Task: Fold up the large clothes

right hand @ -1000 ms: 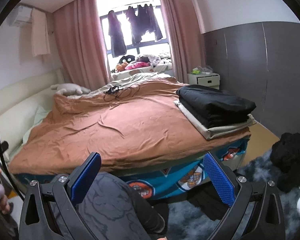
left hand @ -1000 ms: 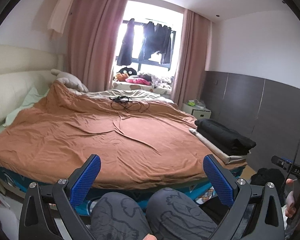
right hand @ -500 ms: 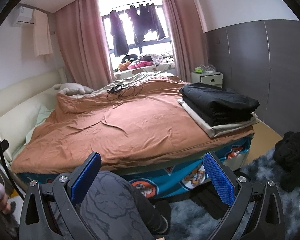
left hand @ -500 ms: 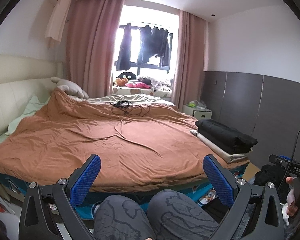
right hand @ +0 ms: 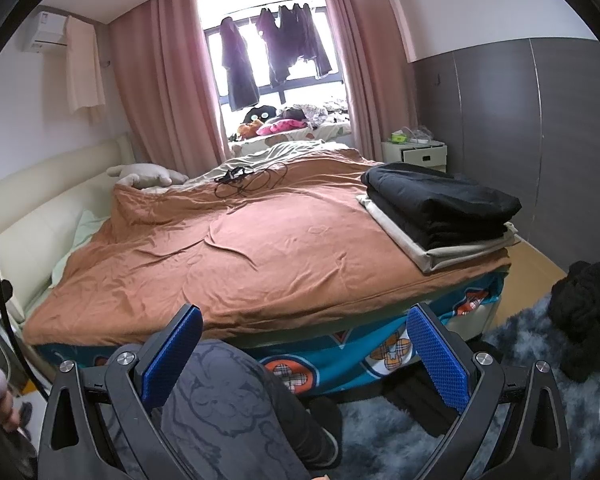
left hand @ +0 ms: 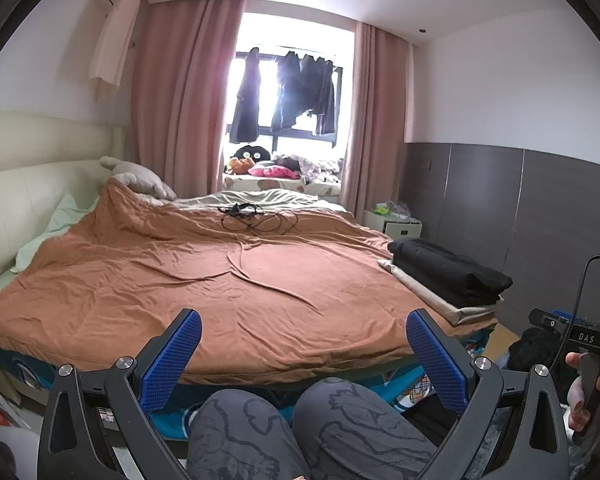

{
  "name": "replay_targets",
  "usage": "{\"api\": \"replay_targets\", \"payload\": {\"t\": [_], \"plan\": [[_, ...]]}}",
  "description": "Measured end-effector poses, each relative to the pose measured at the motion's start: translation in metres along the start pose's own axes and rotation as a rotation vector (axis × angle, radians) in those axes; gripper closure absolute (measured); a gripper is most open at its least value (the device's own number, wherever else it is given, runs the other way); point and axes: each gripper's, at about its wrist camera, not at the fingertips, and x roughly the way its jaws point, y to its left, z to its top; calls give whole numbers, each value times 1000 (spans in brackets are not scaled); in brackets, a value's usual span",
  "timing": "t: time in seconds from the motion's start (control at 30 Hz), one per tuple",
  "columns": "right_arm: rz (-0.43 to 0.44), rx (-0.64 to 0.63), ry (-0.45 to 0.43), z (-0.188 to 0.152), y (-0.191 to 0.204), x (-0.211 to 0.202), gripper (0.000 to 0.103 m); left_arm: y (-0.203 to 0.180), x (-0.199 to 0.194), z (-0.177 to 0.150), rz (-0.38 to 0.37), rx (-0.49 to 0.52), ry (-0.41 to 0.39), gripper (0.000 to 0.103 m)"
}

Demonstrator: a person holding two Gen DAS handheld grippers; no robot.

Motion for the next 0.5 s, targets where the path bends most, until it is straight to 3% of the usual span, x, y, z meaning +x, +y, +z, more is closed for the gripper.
{"api": "replay_targets", "payload": {"t": [0.5], "plan": [[3, 3, 0, -1, 4, -1, 0, 0, -2, -2, -5, 10, 10, 0]]}}
